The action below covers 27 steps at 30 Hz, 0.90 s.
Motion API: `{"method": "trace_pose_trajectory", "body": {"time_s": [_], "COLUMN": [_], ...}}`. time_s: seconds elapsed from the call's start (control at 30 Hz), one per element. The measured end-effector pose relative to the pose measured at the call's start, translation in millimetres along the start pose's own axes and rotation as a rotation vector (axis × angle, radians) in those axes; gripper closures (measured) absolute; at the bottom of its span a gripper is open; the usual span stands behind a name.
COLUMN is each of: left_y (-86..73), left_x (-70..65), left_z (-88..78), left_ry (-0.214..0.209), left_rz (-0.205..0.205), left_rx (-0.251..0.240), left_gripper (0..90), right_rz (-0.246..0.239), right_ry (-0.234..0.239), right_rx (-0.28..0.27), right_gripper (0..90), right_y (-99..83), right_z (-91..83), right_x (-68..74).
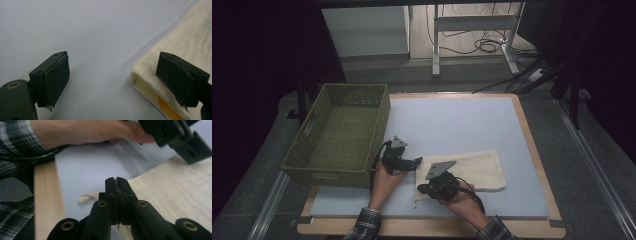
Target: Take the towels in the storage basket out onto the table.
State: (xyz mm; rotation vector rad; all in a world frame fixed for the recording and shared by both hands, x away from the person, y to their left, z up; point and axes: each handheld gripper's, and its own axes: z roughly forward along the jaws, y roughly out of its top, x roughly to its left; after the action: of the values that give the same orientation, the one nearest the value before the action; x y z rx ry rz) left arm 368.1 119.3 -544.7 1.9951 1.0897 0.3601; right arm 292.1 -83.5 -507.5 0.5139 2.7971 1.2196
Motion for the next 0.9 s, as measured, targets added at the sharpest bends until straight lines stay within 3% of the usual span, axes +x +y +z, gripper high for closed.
{"method": "trace_pose_trajectory", "body": {"time_s": [0.13,0.2,0.27,0.4,0.5,0.53,0.6,0.73,0.83,0.87,0.9], "left_y": [0.8,1.6,3.0,2.9,2.8,2.8,2.5,1.8,2.7,4.0,4.0], "left_x": [-0.8,-2.7,-5.9,-6.0,-6.0,-5.9,-6.8,-11.9,-15.7,-17.0,-17.0], "left_z": [2.3,4.3,7.6,7.2,6.7,6.5,6.1,4.0,3.0,2.8,2.8], "left_ry": [0.018,0.04,0.069,0.068,0.062,0.056,0.05,0.032,0.008,-0.034,-0.034], "left_rz": [0.002,0.009,0.033,0.034,0.037,0.045,0.053,0.064,0.067,0.075,0.075], "left_rx": [0.018,0.039,0.071,0.069,0.067,0.064,0.059,0.055,0.066,0.077,0.077], "left_gripper": [14.0,16.3,16.8,19.6,21.7,26.0,27.5,44.6,59.1,72.3,81.5], "right_rz": [0.015,0.022,0.039,0.034,0.018,0.006,-0.002,-0.048,-0.035,-0.028,-0.028], "right_ry": [0.043,0.032,0.028,0.012,-0.013,-0.035,-0.047,-0.123,-0.138,-0.14,-0.14], "right_rx": [0.03,0.047,0.031,0.018,0.042,0.056,0.048,0.064,0.076,0.078,0.078], "right_gripper": [87.0,80.1,68.8,58.7,54.7,54.4,54.6,66.4,76.4,83.1,83.1], "right_y": [-4.9,-10.4,-12.6,-10.8,-10.9,-12.2,-13.0,-12.2,-10.7,-10.8,-10.8], "right_z": [2.0,6.2,6.5,6.7,14.2,19.8,21.4,22.9,22.9,22.4,22.4], "right_x": [4.0,3.9,2.3,4.8,8.3,10.4,11.7,17.4,17.7,16.9,16.9]}}
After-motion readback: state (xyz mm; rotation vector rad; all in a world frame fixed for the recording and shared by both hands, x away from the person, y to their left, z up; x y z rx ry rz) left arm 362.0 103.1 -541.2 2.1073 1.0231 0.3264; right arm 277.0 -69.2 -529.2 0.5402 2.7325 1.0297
